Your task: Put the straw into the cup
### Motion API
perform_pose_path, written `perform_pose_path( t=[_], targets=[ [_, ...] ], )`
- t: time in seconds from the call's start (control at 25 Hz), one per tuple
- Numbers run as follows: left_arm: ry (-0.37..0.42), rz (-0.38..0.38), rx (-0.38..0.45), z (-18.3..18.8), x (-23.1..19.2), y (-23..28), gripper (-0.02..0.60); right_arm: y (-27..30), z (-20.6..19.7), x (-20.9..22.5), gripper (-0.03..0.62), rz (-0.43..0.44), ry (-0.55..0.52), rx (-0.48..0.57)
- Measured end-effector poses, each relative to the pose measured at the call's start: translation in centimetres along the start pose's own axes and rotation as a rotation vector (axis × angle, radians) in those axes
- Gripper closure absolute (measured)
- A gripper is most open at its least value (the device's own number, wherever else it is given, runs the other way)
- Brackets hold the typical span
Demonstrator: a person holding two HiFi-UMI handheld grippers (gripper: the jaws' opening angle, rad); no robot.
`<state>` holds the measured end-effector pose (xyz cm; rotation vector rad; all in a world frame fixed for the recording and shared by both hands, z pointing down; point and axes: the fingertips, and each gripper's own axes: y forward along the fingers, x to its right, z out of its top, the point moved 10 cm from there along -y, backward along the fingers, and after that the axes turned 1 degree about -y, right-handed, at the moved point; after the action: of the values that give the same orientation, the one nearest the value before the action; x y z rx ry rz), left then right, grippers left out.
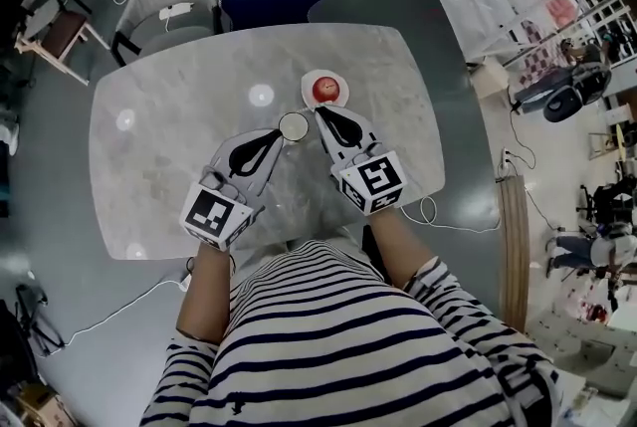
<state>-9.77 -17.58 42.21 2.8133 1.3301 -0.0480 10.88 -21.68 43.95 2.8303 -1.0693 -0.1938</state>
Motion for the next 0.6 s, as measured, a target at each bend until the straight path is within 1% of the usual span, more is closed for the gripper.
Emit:
perform_pose_path(
  t=[0.36,0.6],
  targets=[
    [-0.029,0.024,-0.034,-1.5,-0.2,0.7,0.574,3.0,-4.8,1.2,0.582,0.027,0.060,-0.142],
    [-0.040,0.021,-0.053,-2.1,-0.1,0.9,0.574,4.0,-7.2,1.2,0.582,0.043,0.087,-0.220]
  ],
)
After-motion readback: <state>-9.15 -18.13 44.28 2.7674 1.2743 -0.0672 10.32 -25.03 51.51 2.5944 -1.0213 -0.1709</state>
